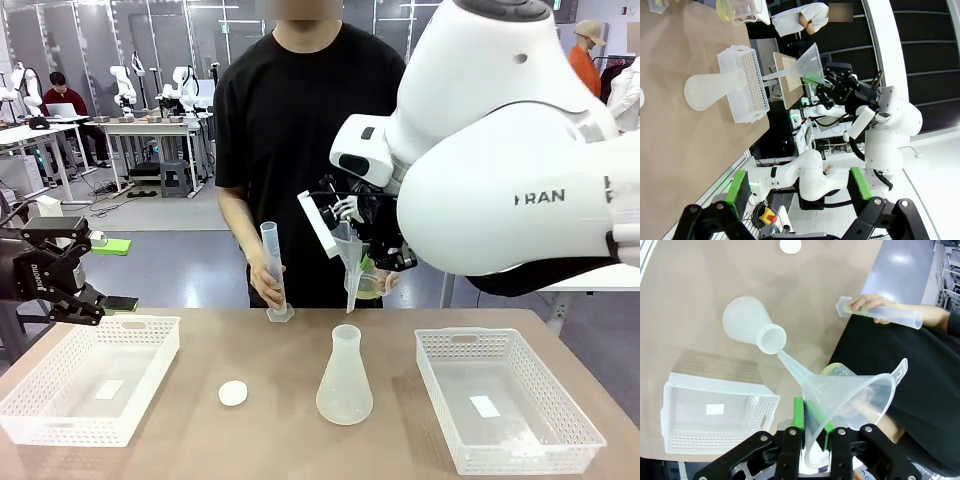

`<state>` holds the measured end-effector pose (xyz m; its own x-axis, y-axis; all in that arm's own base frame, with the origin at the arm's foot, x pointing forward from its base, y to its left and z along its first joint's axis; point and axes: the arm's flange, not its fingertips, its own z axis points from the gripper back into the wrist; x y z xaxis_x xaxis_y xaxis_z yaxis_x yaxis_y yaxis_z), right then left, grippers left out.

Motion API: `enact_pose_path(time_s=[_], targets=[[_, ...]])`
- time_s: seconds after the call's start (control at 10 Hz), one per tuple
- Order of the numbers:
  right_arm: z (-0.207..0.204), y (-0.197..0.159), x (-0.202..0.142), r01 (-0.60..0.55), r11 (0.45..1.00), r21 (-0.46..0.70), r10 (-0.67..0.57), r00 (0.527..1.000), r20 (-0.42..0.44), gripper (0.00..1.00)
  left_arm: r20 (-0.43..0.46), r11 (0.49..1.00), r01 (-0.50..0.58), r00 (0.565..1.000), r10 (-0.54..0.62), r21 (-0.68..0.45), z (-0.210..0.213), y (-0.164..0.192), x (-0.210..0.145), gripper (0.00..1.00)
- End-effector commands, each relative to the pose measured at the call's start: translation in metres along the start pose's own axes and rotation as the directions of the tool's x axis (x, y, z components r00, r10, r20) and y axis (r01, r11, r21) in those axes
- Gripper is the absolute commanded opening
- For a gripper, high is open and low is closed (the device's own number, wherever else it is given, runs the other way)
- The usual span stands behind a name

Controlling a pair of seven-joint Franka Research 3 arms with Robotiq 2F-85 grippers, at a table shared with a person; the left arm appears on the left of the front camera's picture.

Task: Prepare the solutions needed for the experiment.
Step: Pick up the Plastic Funnel and insert it into the Big flask.

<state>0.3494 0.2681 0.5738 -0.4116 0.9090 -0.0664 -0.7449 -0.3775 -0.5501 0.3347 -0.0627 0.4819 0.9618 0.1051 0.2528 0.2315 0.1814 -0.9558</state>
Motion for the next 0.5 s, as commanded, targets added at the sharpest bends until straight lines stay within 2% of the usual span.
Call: enact_pose_path(time_s=[0.0,0.4], targets=[[-0.015,0.007,0.003,0.014,1.0,0.011,-0.014,1.0,0.011,0.07,0.003,1.0,0.003,1.0,-0.003,-0.019,-0.002,-0.002,0.001,1.0],[-0.047,0.014,-0.001,0.032,0.999,0.016,-0.033,0.999,0.025,0.07,0.003,1.0,0.003,1.0,-0.003,-0.019,-0.002,-0.002,0.001,1.0]])
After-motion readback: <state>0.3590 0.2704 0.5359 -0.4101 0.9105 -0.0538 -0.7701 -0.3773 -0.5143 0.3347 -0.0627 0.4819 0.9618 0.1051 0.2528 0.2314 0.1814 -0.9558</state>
